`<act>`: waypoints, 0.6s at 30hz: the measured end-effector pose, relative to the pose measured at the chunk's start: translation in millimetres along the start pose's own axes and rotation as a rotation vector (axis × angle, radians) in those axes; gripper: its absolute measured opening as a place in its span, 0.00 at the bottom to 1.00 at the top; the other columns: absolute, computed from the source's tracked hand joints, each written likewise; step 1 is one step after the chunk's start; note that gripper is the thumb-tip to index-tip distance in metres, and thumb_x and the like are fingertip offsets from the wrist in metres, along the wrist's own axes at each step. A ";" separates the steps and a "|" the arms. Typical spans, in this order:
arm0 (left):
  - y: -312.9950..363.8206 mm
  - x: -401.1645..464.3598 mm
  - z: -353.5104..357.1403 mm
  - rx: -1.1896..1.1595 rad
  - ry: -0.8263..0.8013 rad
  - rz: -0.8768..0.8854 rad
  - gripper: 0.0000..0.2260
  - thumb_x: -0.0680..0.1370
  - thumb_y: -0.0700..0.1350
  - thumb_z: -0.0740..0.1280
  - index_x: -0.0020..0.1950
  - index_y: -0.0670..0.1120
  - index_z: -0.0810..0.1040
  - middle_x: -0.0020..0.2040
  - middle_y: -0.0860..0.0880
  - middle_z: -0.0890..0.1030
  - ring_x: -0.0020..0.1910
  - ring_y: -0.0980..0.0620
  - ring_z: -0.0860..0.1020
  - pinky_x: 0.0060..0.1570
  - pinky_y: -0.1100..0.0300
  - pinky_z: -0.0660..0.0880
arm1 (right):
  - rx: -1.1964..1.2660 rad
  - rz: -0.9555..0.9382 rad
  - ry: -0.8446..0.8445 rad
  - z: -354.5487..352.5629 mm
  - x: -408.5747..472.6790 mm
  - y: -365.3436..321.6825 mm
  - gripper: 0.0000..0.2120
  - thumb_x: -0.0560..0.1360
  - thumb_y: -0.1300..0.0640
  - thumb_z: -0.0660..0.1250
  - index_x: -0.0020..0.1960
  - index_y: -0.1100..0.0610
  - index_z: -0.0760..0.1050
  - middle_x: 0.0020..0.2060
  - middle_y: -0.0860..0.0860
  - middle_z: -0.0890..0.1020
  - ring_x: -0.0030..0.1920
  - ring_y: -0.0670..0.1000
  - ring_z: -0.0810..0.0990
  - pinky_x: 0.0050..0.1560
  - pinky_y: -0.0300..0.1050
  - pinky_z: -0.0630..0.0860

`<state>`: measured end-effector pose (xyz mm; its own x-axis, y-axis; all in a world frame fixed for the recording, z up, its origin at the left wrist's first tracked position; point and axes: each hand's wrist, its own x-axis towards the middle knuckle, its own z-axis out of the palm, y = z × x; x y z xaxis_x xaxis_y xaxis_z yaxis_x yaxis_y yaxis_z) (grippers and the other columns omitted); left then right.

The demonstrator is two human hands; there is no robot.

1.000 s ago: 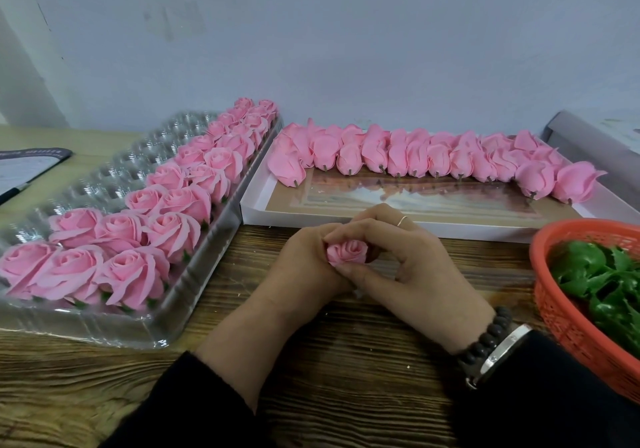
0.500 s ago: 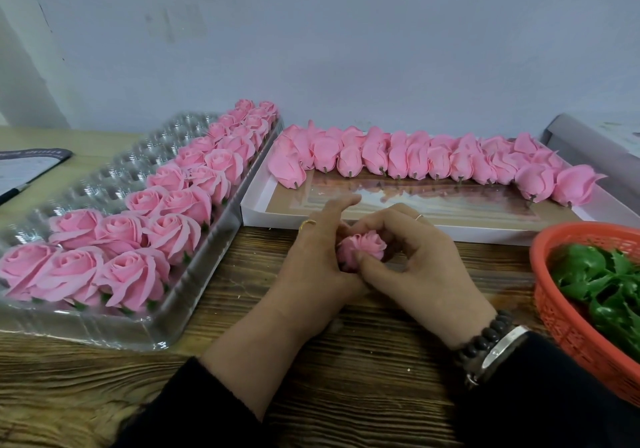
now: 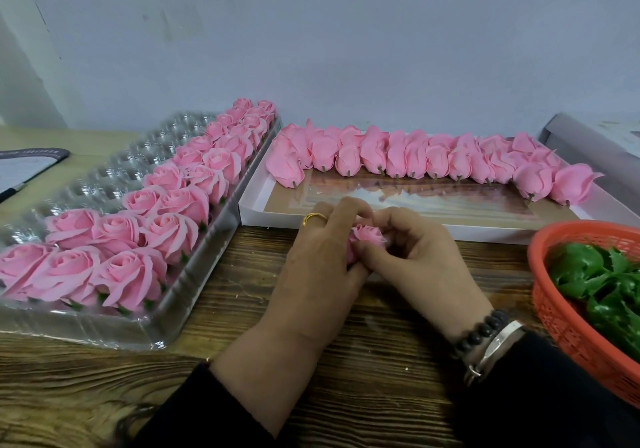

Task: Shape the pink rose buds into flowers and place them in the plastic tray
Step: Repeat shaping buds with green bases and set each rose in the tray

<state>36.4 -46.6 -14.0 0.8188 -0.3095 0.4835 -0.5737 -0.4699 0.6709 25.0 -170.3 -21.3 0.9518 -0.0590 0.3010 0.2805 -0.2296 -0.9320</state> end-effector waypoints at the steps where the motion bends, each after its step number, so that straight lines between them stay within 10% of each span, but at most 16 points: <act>1: 0.4 0.0 -0.1 -0.001 -0.002 -0.002 0.15 0.71 0.38 0.71 0.54 0.49 0.74 0.49 0.51 0.74 0.46 0.54 0.73 0.44 0.66 0.70 | -0.009 -0.012 0.008 0.7 0.1 -1.0 0.06 0.67 0.61 0.71 0.42 0.53 0.78 0.44 0.64 0.79 0.43 0.65 0.78 0.43 0.56 0.77; 8: -0.5 0.2 0.8 -0.022 -0.021 -0.033 0.17 0.70 0.37 0.70 0.57 0.49 0.75 0.49 0.49 0.77 0.48 0.52 0.76 0.45 0.64 0.71 | 0.020 0.047 0.002 0.2 0.6 3.3 0.06 0.68 0.62 0.71 0.43 0.54 0.77 0.40 0.67 0.79 0.35 0.51 0.75 0.31 0.34 0.73; 18: -4.9 -0.3 1.8 -0.036 -0.004 -0.039 0.16 0.70 0.38 0.71 0.54 0.52 0.76 0.43 0.51 0.79 0.42 0.55 0.75 0.39 0.69 0.69 | 0.052 0.000 0.037 -0.3 1.1 5.4 0.10 0.66 0.61 0.72 0.41 0.50 0.73 0.35 0.49 0.79 0.34 0.48 0.76 0.36 0.40 0.74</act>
<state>39.1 -45.7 -18.4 0.8407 -0.2947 0.4543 -0.5415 -0.4520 0.7089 27.6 -171.9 -26.0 0.9468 -0.0954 0.3073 0.2875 -0.1785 -0.9410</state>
